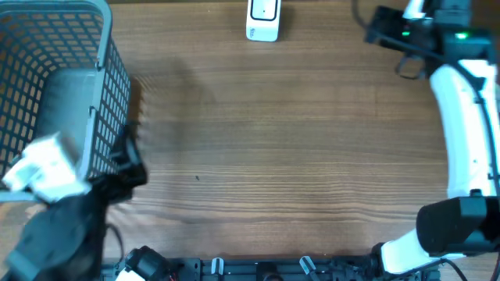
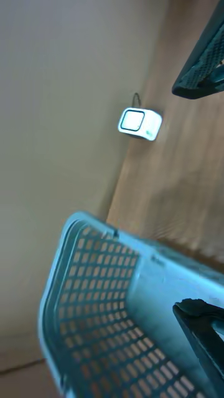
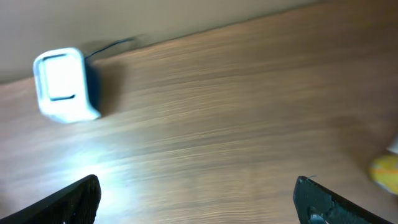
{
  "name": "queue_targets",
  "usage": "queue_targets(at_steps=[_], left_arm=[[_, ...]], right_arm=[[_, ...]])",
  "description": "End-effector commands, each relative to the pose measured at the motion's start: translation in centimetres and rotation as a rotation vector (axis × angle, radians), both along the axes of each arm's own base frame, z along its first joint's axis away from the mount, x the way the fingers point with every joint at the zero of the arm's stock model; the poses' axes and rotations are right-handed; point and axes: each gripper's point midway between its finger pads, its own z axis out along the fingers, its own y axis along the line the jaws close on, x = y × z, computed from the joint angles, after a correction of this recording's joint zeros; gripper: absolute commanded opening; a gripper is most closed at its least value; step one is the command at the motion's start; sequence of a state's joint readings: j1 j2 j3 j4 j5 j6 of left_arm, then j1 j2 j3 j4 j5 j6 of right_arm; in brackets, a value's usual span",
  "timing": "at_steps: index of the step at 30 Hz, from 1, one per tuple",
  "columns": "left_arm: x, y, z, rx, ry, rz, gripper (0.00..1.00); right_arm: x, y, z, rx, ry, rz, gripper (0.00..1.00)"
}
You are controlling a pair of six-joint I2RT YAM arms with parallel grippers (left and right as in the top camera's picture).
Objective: Scan the item barcode
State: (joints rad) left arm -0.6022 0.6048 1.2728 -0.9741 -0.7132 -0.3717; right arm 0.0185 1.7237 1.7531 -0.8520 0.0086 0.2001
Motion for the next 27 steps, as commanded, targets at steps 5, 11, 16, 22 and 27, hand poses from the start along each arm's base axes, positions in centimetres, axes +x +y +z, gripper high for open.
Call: queue_targets(at_steps=[5, 11, 16, 22, 27], left_arm=[[-3.1, 2.9, 0.9, 0.017, -0.072, 0.036, 1.00], [-3.2, 3.2, 0.9, 0.020, -0.074, 0.052, 1.00], [-3.2, 3.2, 0.9, 0.020, -0.073, 0.051, 1.00], [-3.2, 3.2, 0.8, 0.022, -0.070, 0.051, 1.00], [-3.2, 2.9, 0.5, 0.007, -0.057, 0.034, 1.00]], right_arm=[[0.0, 6.1, 2.4, -0.028, -0.078, 0.127, 1.00], [0.0, 6.1, 2.4, -0.028, -0.078, 0.126, 1.00], [0.0, 6.1, 2.4, -0.029, -0.078, 0.126, 1.00], [0.0, 6.1, 2.4, -0.028, -0.078, 0.126, 1.00], [0.0, 6.1, 2.4, -0.029, -0.078, 0.126, 1.00]])
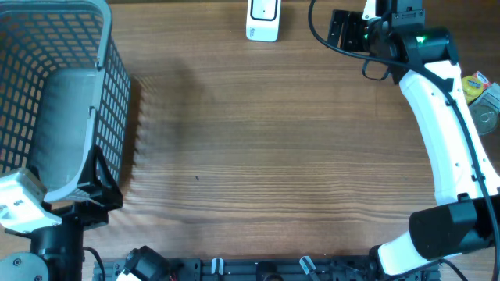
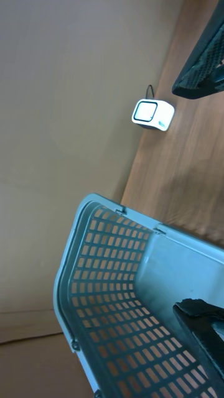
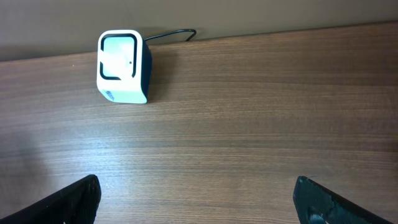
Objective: Scan the item barcode
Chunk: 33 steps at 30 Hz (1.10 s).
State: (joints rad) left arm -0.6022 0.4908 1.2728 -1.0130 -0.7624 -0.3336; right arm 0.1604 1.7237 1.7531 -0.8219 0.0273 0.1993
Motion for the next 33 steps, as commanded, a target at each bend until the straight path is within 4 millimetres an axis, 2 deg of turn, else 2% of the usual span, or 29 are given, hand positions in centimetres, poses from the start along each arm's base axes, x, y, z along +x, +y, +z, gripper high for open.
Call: queue_targets(at_steps=[1, 3, 9, 12, 16, 17, 18, 22, 26, 30, 33], left_arm=[[-0.1, -0.6, -0.3, -0.031, 0.006, -0.040, 1.00], [0.0, -1.5, -0.2, -0.063, 0.003, -0.084, 1.00], [1.3, -2.1, -0.1, -0.074, -0.034, -0.067, 1.00], [3.7, -2.6, -0.2, -0.099, -0.117, -0.027, 1.00], [7.6, -6.7, -0.3, 0.031, -0.301, -0.237, 1.00], [8.1, -7.6, -0.9, 0.085, -0.353, -0.303, 1.00], [8.3, -7.7, -1.6, 0.099, -0.362, -0.313, 1.00], [8.0, -6.0, -4.7, 0.119, -0.349, -0.259, 1.00], [6.7, -4.4, -7.7, 0.140, -0.373, -0.204, 1.00], [6.2, -3.8, -11.1, 0.149, -0.419, -0.180, 1.00], [6.6, -3.9, -13.2, 0.152, -0.411, -0.187, 1.00]], right_arm=[[0.0, -0.3, 1.9, -0.014, -0.048, -0.004, 1.00], [0.0, -0.3, 1.9, -0.014, -0.048, -0.003, 1.00], [0.0, -0.3, 1.9, -0.014, -0.048, -0.003, 1.00], [0.0, -0.3, 1.9, -0.014, -0.048, -0.004, 1.00], [0.0, -0.3, 1.9, -0.014, -0.048, -0.004, 1.00], [0.0, -0.3, 1.9, -0.014, -0.048, -0.003, 1.00], [0.0, -0.3, 1.9, -0.014, -0.048, -0.003, 1.00], [0.0, -0.3, 1.9, -0.014, -0.048, -0.003, 1.00], [0.0, -0.3, 1.9, -0.014, -0.048, -0.003, 1.00], [0.0, -0.3, 1.9, -0.014, -0.048, -0.003, 1.00], [0.0, -0.3, 1.9, -0.014, -0.048, -0.003, 1.00]])
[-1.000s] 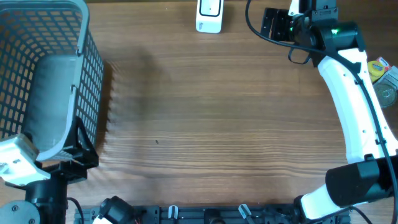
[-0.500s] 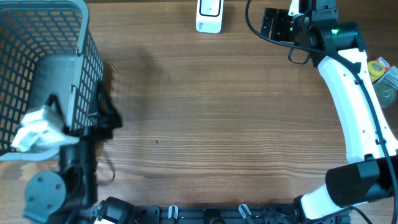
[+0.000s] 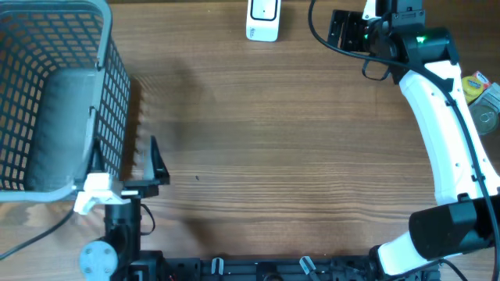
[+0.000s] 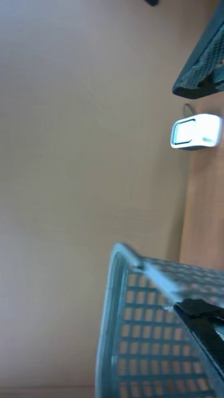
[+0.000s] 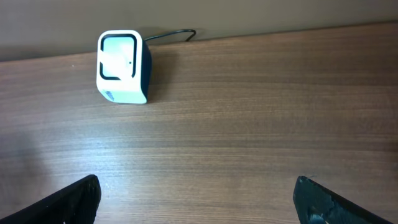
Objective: Scan the item barcode
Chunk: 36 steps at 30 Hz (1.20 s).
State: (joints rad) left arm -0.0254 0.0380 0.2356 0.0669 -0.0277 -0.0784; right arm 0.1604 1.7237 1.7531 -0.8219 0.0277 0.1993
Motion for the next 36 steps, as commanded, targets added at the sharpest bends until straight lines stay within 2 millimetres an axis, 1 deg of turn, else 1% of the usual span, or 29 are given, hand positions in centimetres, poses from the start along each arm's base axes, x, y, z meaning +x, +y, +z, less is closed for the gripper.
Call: queue_targets(at_steps=[1, 5, 8, 11, 12, 13, 14, 18, 36], left_arm=[[0.8, -0.2, -3.1, 0.031, 0.036, -0.013, 1.00], [1.8, 0.4, -7.1, 0.029, 0.118, 0.012, 1.00], [2.3, 0.7, -9.4, 0.025, 0.165, 0.022, 1.00], [2.5, 1.1, -11.4, 0.022, 0.241, 0.039, 1.00], [2.5, 1.1, -12.2, 0.020, 0.276, 0.040, 1.00], [2.4, 1.1, -13.6, 0.019, 0.331, 0.039, 1.00], [2.4, 1.1, -13.9, 0.020, 0.342, 0.037, 1.00], [2.4, 1.1, -13.8, 0.042, 0.340, 0.040, 1.00], [2.4, 1.0, -13.8, 0.042, 0.341, 0.039, 1.00]], right_arm=[[0.0, -0.3, 1.9, -0.014, -0.048, -0.003, 1.00], [0.0, -0.3, 1.9, -0.014, -0.048, -0.003, 1.00], [0.0, -0.3, 1.9, -0.014, -0.048, -0.003, 1.00], [0.0, -0.3, 1.9, -0.014, -0.048, -0.003, 1.00], [0.0, -0.3, 1.9, -0.014, -0.048, -0.003, 1.00], [0.0, -0.3, 1.9, -0.014, -0.048, -0.003, 1.00], [0.0, -0.3, 1.9, -0.014, -0.048, -0.003, 1.00], [0.0, -0.3, 1.9, -0.014, -0.048, -0.003, 1.00], [0.0, -0.3, 1.8, -0.014, -0.047, -0.003, 1.00]])
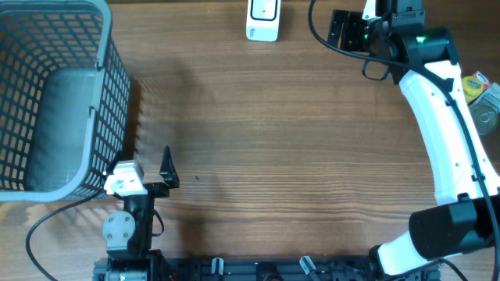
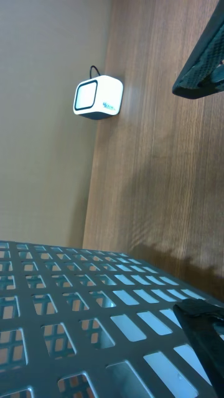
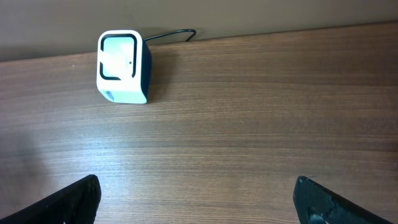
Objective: Scan the item barcode
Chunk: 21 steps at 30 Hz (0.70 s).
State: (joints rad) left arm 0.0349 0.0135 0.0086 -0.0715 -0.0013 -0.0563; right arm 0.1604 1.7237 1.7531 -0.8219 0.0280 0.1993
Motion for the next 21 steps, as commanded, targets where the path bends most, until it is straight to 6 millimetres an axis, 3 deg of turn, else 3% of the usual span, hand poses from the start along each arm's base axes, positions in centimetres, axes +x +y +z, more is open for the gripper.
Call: queue_targets(at_steps=[1, 5, 9, 14, 17, 21], left_arm=[[0.0, 0.1, -0.1, 0.019, 0.000, 0.000, 1.00], [0.0, 0.1, -0.1, 0.019, 0.000, 0.000, 1.00], [0.0, 0.1, -0.1, 0.019, 0.000, 0.000, 1.00], [0.0, 0.1, -0.1, 0.019, 0.000, 0.000, 1.00], [0.0, 0.1, -0.1, 0.019, 0.000, 0.000, 1.00], [0.0, 0.1, -0.1, 0.019, 0.000, 0.000, 1.00]], right_arm=[[-0.1, -0.3, 2.1, -0.012, -0.051, -0.002, 1.00], [-1.7, 0.5, 5.3, 0.000, -0.122, 0.019, 1.00], [-4.9, 1.7, 10.6, -0.072, -0.255, 0.087, 1.00], [-9.1, 0.6, 14.8, -0.065, -0.416, 0.088, 1.00], [-11.7, -0.1, 15.4, -0.041, -0.521, 0.077, 1.00], [-15.8, -2.7, 13.0, -0.046, -0.631, 0.026, 1.00]])
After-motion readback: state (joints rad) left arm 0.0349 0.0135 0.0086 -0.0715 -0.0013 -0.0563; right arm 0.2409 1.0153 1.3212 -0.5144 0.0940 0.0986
